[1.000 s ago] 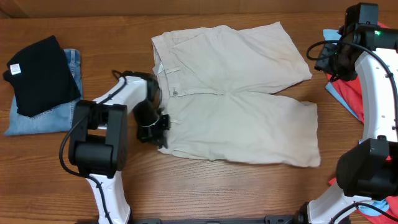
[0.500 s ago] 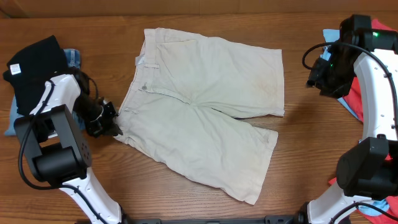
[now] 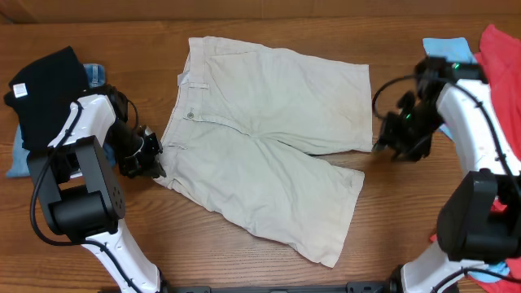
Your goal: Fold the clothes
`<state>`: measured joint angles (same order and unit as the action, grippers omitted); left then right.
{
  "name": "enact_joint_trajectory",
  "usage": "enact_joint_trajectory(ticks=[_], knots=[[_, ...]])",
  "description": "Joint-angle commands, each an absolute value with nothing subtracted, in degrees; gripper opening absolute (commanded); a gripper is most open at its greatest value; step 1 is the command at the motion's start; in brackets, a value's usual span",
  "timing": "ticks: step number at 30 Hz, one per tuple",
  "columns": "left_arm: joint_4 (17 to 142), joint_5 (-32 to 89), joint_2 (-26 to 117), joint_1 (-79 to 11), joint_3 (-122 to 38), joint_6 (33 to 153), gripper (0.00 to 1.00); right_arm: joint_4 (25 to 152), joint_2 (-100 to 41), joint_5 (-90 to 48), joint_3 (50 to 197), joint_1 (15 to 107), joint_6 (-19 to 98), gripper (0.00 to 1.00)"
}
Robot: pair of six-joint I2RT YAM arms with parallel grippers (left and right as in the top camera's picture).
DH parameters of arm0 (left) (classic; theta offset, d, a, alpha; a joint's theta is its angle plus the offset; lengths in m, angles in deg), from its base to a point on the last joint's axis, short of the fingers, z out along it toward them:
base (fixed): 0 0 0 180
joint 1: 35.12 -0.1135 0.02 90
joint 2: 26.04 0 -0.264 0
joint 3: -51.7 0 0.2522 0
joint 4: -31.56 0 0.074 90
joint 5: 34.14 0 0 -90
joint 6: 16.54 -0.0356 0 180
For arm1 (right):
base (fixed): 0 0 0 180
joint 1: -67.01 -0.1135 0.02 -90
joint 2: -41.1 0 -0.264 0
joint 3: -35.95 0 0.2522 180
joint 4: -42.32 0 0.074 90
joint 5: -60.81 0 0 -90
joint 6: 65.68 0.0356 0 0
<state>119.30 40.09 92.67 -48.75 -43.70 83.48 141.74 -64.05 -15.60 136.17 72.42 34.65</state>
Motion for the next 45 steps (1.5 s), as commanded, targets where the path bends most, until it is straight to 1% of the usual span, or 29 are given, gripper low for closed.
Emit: enact_joint_trajectory(ticks=[1, 5, 6, 8, 14, 16, 18, 21, 24, 27, 30, 37, 40, 41, 42, 43, 44, 45], knots=[[119.65, 41.24, 90.99, -48.37, -44.27, 82.02, 0.06, 139.38, -52.53, -12.54, 127.23, 71.09, 36.64, 0.47], [119.36, 41.24, 90.99, -48.37, -44.29, 82.02, 0.06, 137.48, -41.12, -12.06, 117.92, 69.01, 40.20, 0.48], [119.17, 41.22, 90.99, -48.37, -44.29, 82.02, 0.06, 137.11, -36.31, -10.77, 114.51, 67.18, 42.43, 0.48], [118.93, 41.18, 90.99, -48.31, -44.29, 82.06, 0.06, 136.91, -31.79, -8.83, 111.32, 64.29, 45.10, 0.48], [118.95, 41.00, 90.99, -48.20, -44.29, 82.24, 0.07, 133.75, -21.99, -8.50, 98.86, 50.22, 59.79, 0.54], [118.95, 40.96, 90.99, -48.20, -44.29, 82.24, 0.07, 131.63, -20.81, -8.43, 94.60, 46.22, 65.05, 0.54], [118.93, 40.98, 90.99, -48.20, -44.29, 82.24, 0.07, 129.09, -20.51, -7.73, 90.84, 42.74, 68.40, 0.58], [118.95, 40.98, 90.99, -48.20, -44.29, 82.24, 0.07, 125.51, -20.60, -6.75, 86.40, 38.92, 70.91, 0.58], [118.95, 40.96, 90.99, -48.20, -44.29, 82.26, 0.07, 121.94, -20.62, -7.03, 83.30, 36.38, 70.87, 0.59], [118.95, 40.78, 90.99, -48.20, -44.29, 82.26, 0.08, 118.75, -20.75, -7.30, 80.81, 35.14, 70.87, 0.64], [119.01, 40.78, 90.99, -48.20, -44.29, 82.24, 0.07, 115.91, -21.32, -8.54, 77.83, 35.09, 70.89, 0.67], [119.23, 40.78, 90.99, -48.20, -44.29, 82.24, 0.08, 108.17, -25.36, -6.53, 75.43, 35.09, 70.85, 0.65], [119.25, 40.81, 90.99, -48.20, -44.29, 82.24, 0.08, 105.86, -27.74, -4.70, 75.43, 35.09, 70.54, 0.60], [119.23, 40.81, 90.99, -48.20, -44.29, 82.24, 0.08, 105.18, -28.62, -4.17, 75.43, 35.09, 69.93, 0.55], [119.23, 40.81, 90.99, -48.20, -44.29, 82.26, 0.08, 104.59, -29.54, -3.47, 75.43, 35.09, 69.21, 0.44], [119.23, 40.81, 90.99, -48.20, -44.29, 82.24, 0.08, 104.33, -30.34, -3.08, 75.43, 35.09, 69.08, 0.27], [119.23, 40.81, 90.99, -48.20, -44.29, 82.24, 0.08, 104.33, -30.98, -2.88, 75.43, 35.09, 69.10, 0.07], [119.25, 40.81, 90.99, -48.20, -44.29, 82.24, 0.07, 104.33, -31.63, -2.71, 75.43, 35.09, 69.08, 0.04]])
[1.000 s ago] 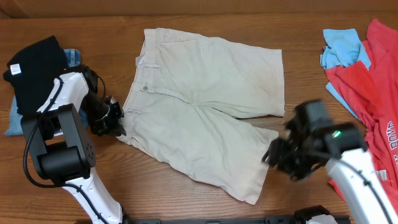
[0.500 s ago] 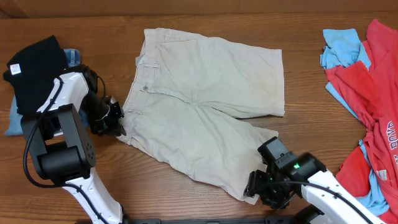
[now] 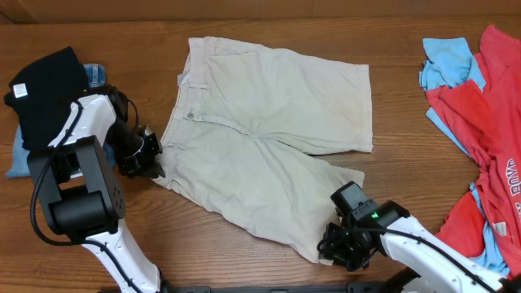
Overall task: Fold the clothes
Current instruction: 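Lift the shorts with both grippers and stretch them horizontally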
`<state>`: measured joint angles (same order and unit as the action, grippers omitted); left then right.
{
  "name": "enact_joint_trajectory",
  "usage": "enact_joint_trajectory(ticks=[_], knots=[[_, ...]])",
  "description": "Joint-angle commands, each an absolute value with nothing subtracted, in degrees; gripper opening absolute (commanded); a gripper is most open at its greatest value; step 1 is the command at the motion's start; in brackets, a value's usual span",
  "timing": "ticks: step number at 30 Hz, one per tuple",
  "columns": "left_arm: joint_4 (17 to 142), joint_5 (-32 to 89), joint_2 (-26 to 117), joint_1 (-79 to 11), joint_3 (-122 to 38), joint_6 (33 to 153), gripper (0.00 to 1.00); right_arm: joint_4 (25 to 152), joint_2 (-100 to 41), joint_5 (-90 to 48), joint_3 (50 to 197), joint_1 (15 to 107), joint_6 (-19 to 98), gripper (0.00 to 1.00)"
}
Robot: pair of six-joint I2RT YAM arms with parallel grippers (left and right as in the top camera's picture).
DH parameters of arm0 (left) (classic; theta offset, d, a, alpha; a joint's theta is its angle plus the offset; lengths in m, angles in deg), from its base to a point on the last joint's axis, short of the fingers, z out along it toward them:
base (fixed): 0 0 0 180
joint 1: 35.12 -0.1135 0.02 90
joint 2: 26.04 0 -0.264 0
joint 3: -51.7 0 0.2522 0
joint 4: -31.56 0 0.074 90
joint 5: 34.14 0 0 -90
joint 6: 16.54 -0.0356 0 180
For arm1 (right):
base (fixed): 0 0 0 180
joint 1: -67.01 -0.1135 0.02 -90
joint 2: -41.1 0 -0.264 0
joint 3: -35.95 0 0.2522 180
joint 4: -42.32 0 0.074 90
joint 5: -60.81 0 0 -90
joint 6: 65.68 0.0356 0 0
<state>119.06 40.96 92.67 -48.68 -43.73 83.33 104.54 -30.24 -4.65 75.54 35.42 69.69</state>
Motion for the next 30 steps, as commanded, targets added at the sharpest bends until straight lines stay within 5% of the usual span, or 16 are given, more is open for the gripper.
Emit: enact_joint_trajectory(ticks=[1, 16, 30], knots=[[119.25, 40.81, 90.99, -48.20, -44.29, 82.24, 0.05, 104.35, -31.81, -2.73, 75.45, 35.09, 69.08, 0.04], [120.19, 41.29, 71.45, -48.22, -44.38, 82.00, 0.04, 123.54, -24.18, -28.43, 106.84, 44.64, 63.94, 0.04], [115.87, 43.80, 57.57, -48.22, -44.38, 83.35, 0.04, 121.31, -24.38, -32.58, 119.54, 58.85, 46.80, 0.04]])
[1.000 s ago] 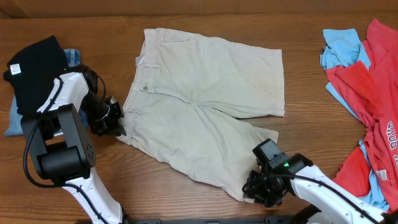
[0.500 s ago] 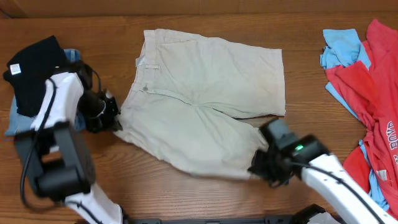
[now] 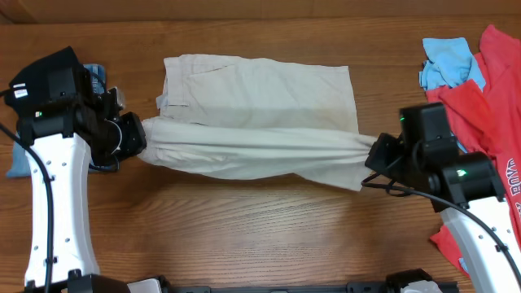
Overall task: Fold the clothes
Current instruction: 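Lift the shorts with both grippers and stretch them horizontally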
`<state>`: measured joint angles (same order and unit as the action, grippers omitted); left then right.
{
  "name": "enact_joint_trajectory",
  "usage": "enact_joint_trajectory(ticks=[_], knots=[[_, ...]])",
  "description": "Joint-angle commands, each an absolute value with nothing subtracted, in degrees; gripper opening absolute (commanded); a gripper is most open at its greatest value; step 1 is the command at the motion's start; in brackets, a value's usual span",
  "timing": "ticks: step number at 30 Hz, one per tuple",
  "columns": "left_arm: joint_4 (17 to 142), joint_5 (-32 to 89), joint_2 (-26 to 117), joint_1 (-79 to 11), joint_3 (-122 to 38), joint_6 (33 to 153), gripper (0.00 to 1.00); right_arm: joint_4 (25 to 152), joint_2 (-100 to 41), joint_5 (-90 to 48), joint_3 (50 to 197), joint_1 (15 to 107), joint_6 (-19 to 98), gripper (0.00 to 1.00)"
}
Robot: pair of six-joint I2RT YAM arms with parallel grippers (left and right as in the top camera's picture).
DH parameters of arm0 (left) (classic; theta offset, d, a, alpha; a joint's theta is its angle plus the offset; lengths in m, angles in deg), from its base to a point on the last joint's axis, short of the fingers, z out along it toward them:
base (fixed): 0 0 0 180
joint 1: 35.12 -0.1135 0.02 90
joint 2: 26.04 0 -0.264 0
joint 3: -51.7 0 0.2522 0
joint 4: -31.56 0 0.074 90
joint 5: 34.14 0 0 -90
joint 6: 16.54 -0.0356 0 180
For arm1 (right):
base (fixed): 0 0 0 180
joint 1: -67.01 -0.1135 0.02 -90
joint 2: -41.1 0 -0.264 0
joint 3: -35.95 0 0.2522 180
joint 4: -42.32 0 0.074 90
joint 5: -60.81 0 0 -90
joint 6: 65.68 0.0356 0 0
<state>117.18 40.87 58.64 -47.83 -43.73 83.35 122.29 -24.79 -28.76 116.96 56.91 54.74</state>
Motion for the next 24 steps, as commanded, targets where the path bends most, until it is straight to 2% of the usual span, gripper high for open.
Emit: enact_joint_trajectory(ticks=[1, 9, 15, 24], knots=[[115.63, 43.78, 57.59, -48.20, -44.36, 83.35, 0.04, 120.59, -24.38, -32.54, 119.75, 58.85, 45.34, 0.04], [112.52, 43.76, 57.55, -48.20, -44.36, 86.00, 0.04, 111.58, -25.62, -32.58, 120.21, 58.85, 38.30, 0.04], [104.41, 45.42, 58.07, -48.20, -44.34, 89.23, 0.04, 100.61, -30.48, -32.54, 120.21, 58.85, 28.68, 0.05], [90.49, 46.01, 65.90, -47.09, -44.34, 90.41, 0.05, 85.35, -44.22, -32.63, 120.21, 59.75, 28.31, 0.08]])
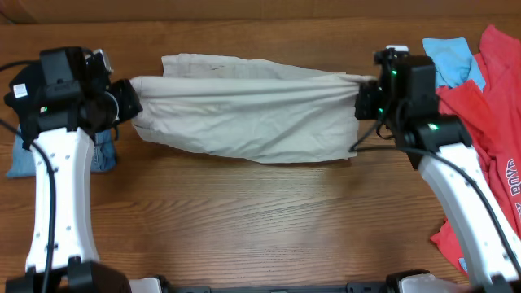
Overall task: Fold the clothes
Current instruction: 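Lift the shorts with both grippers and stretch them horizontally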
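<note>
Beige shorts (244, 114) lie stretched across the far middle of the table, folded lengthwise, their near half drawn over the far half. My left gripper (130, 96) is shut on the waistband end at the left. At the right, my right gripper (361, 96) is shut on the leg hem. The cloth between them is pulled taut along its upper edge and sags toward me below.
A pile of red and light blue clothes (480, 89) lies at the right edge. Behind my left arm sit a black garment (24, 85) and a bit of blue cloth (20, 159). The wooden table (260, 220) stretches in front.
Both grippers have moved away from me with the shorts' near edge, from mid-table to the far edge line. The shorts now lie folded in half lengthwise.
The shorts lay flat, my left gripper at the waistband corner and my right by the far leg hem. Then the right gripper was at the near leg hem. Then both held the near edge, bunched mid-table, and now over the far half.
</note>
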`<state>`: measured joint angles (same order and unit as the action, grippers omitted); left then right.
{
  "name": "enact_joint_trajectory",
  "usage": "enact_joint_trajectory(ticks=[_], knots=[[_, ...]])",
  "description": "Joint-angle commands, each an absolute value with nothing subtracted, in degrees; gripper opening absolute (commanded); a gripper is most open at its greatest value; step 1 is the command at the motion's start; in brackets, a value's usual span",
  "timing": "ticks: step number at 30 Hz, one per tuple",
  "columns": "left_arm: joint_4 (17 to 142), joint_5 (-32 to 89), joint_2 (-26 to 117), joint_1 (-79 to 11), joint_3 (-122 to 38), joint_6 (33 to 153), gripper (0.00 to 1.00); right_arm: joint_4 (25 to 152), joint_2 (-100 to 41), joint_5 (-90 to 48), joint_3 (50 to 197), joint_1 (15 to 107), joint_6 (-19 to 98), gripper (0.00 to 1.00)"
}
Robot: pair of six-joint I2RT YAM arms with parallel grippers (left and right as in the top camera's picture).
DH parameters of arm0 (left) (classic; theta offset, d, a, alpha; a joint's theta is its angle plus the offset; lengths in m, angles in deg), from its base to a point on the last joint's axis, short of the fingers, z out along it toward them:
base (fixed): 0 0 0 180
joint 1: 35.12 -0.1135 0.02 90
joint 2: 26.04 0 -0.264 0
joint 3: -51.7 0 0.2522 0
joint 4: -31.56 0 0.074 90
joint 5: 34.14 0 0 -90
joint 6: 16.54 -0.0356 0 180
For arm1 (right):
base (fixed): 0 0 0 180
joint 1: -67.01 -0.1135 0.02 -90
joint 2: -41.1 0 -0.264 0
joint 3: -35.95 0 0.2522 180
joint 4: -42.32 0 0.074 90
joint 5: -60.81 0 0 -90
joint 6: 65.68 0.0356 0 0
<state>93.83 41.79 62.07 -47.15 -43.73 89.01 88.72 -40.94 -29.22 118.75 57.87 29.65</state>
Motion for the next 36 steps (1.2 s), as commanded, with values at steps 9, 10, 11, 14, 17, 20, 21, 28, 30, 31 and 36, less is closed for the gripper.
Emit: enact_joint_trajectory(ticks=[9, 10, 11, 14, 17, 20, 21, 28, 30, 31, 36], knots=[[74.23, 45.86, 76.50, -46.32, -44.34, 91.38, 0.08, 72.46, -53.14, -33.24, 120.21, 60.40, 26.83, 0.05], [72.35, 45.77, 77.37, -46.01, -44.34, 91.51, 0.08, 71.52, -53.99, -33.22, 120.21, 60.40, 26.83, 0.05], [70.34, 45.77, 78.40, -45.60, -44.34, 91.57, 0.07, 70.56, -55.02, -33.20, 120.21, 60.40, 26.85, 0.04], [65.73, 45.77, 81.24, -44.11, -44.34, 91.53, 0.07, 68.52, -57.97, -33.20, 120.21, 60.40, 26.85, 0.04], [61.92, 46.25, 83.93, -42.74, -44.34, 91.48, 0.05, 66.88, -60.55, -33.20, 120.21, 60.40, 26.85, 0.04], [58.58, 48.13, 86.05, -41.86, -44.34, 91.53, 0.04, 64.52, -62.80, -33.22, 120.21, 60.40, 26.83, 0.04], [57.81, 48.63, 86.49, -41.73, -44.34, 91.57, 0.04, 63.69, -63.33, -33.22, 120.21, 60.40, 26.83, 0.04], [55.78, 52.54, 87.95, -41.47, -44.34, 91.70, 0.05, 57.79, -65.69, -33.22, 120.21, 60.40, 26.85, 0.04], [55.78, 53.51, 87.95, -41.47, -44.34, 91.68, 0.05, 57.49, -65.86, -33.20, 120.21, 60.40, 26.87, 0.05], [55.78, 54.20, 87.95, -41.47, -44.34, 91.68, 0.05, 57.25, -66.08, -33.20, 120.21, 60.40, 26.87, 0.06], [55.87, 55.01, 87.95, -41.47, -44.34, 91.70, 0.05, 56.98, -66.69, -33.17, 120.21, 60.38, 26.89, 0.06]])
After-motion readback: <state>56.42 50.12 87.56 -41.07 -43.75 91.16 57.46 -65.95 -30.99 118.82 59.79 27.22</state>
